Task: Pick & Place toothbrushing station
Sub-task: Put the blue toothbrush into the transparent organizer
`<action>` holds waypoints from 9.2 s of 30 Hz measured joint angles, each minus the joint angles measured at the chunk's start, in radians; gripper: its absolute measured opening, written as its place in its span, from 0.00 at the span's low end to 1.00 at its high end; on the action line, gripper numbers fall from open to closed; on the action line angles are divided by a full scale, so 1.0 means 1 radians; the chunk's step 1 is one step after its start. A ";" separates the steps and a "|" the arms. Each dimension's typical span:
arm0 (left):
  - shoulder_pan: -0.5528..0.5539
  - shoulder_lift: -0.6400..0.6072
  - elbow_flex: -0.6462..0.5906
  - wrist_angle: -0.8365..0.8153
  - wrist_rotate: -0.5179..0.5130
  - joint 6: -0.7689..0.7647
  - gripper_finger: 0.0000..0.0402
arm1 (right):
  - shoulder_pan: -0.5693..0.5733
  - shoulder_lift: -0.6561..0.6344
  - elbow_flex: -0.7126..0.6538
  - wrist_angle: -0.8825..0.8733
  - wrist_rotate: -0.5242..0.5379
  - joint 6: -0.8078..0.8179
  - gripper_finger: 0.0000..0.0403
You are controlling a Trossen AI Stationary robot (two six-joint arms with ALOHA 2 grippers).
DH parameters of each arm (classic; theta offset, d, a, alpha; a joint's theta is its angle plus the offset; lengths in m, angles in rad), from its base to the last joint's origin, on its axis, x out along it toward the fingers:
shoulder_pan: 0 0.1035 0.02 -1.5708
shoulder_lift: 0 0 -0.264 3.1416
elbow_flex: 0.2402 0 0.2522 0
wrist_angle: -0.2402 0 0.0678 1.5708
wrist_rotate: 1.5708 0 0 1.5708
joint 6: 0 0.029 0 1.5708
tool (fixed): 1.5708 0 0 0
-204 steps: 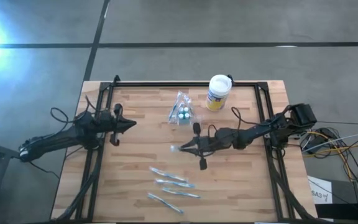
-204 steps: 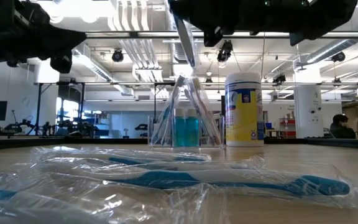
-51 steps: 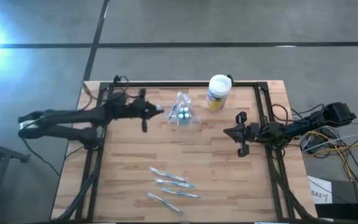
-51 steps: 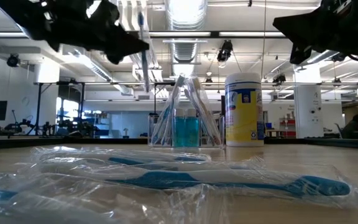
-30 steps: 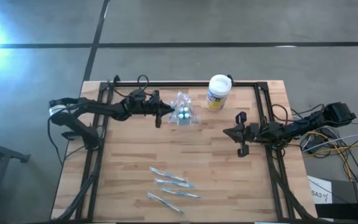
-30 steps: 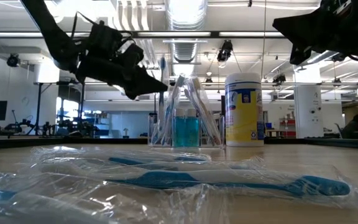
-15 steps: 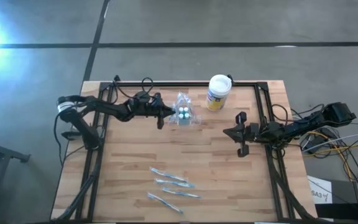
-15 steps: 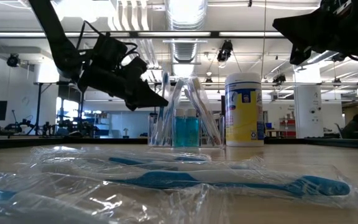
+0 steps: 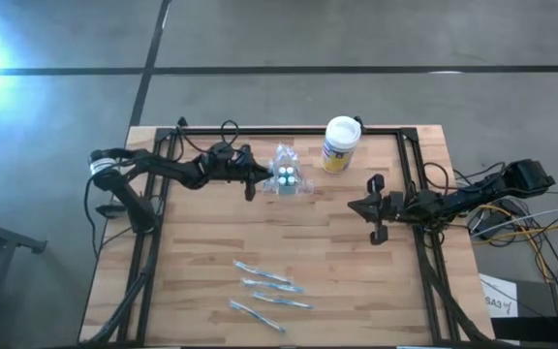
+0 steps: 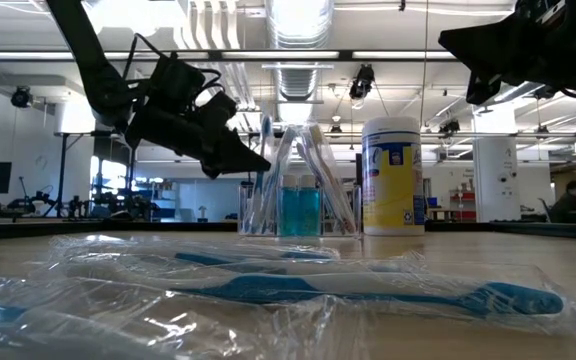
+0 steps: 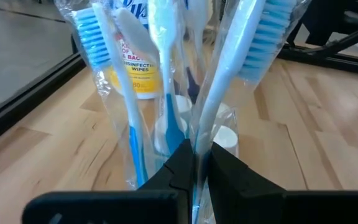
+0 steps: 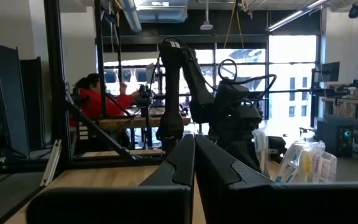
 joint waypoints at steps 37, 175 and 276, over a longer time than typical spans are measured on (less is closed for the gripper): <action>0.078 -0.593 -0.256 -0.165 -0.037 0.199 0.12 | 0.003 0.061 0.232 -0.392 0.000 0.045 0.02; -0.332 -1.562 -0.567 -0.705 -0.444 -0.045 0.12 | 0.145 1.296 1.672 -1.827 -0.210 0.430 0.47; -0.332 -1.561 -0.567 -0.705 -0.443 -0.049 0.12 | 0.257 0.078 0.702 -0.882 0.035 -0.141 0.03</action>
